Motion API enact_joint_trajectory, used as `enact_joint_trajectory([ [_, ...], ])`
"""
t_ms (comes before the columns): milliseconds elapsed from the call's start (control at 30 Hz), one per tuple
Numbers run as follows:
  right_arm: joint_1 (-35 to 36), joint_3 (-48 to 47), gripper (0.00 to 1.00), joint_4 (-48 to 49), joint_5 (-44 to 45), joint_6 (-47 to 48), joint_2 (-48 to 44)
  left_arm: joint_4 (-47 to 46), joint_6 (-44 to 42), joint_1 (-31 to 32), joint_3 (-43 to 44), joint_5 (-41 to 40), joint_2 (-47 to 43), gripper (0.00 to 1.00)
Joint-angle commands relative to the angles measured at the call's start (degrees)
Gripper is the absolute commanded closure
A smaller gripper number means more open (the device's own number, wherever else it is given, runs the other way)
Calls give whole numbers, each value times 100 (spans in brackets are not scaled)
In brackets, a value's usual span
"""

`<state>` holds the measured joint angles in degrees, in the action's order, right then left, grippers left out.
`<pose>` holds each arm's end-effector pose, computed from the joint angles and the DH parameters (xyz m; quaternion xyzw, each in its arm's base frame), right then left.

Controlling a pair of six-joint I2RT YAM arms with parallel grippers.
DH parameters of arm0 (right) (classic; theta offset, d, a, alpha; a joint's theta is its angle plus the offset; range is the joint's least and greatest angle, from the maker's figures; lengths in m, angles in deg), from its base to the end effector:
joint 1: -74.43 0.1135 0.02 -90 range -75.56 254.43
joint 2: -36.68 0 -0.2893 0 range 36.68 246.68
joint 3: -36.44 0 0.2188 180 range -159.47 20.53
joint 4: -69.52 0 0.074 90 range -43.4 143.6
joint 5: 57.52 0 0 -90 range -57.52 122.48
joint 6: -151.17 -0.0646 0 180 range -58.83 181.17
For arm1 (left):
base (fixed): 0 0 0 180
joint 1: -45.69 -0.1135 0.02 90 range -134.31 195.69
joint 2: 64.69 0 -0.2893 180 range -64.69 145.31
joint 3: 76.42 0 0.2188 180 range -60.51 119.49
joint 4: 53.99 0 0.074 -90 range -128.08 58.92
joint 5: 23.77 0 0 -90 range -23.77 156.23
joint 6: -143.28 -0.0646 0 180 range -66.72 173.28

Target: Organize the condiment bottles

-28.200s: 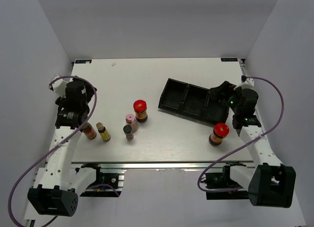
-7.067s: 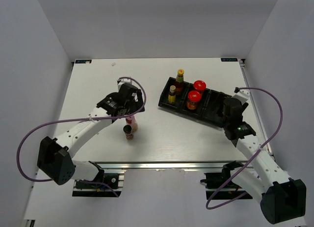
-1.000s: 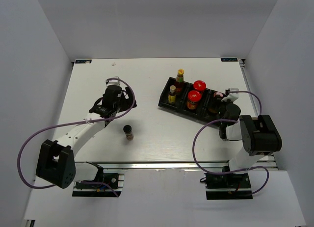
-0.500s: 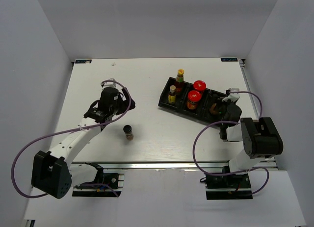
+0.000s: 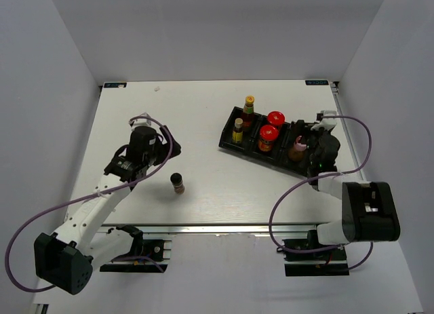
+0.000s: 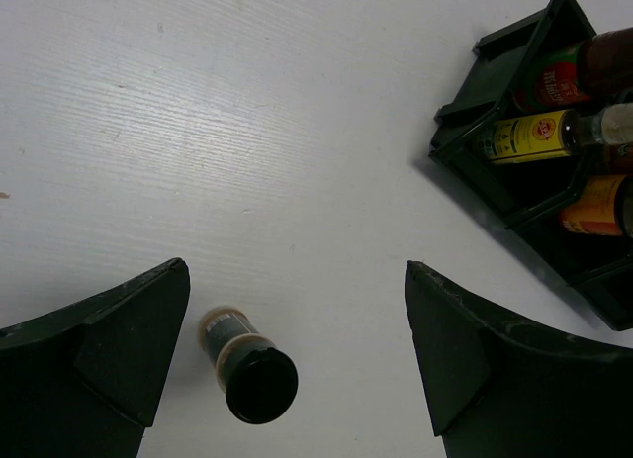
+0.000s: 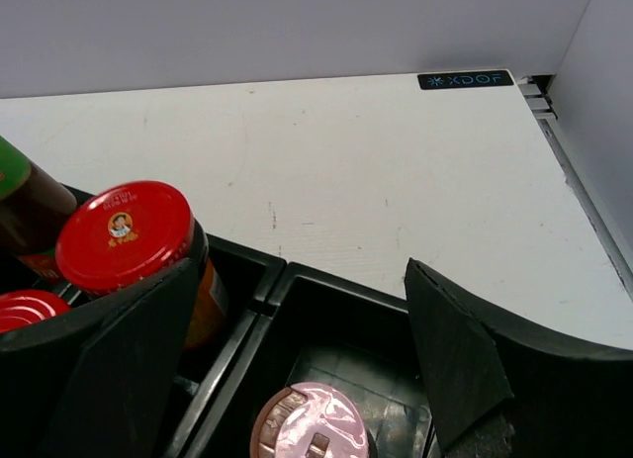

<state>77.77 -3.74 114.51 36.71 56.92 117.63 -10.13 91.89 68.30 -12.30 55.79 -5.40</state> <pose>0.2781 0.0115 0.2665 0.0324 0.6799 0.0234 0.7322 0.1865 -0.0650 0.2940 -0.1639 0.8848 -0.1475 0.4106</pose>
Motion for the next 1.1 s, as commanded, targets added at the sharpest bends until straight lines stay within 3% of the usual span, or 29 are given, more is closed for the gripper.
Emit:
enact_joint_trajectory([
  [0,-26,-481,11,-979,-167,-119,-420,132,112,-37,-118,-21,-110,2],
  [367,764,-1456,11,-3347,-370,29,-1318,387,243,-37,-233,68,-128,2],
  [533,2336,-1931,11,-4462,-142,890,-1109,756,489,-37,-154,-537,-40,2],
  [633,3154,-2160,11,-4745,-692,943,-854,748,629,-37,-180,-652,39,2],
  [867,4771,-2336,11,-4289,-1372,1128,-72,395,955,-37,-382,-995,-119,2],
  [967,5053,-2591,11,-4044,-1529,988,499,422,1026,-46,-373,-1223,-259,2],
  [1067,5177,-2722,11,-3183,-2004,638,1167,431,1140,-46,-408,-1477,-400,2],
])
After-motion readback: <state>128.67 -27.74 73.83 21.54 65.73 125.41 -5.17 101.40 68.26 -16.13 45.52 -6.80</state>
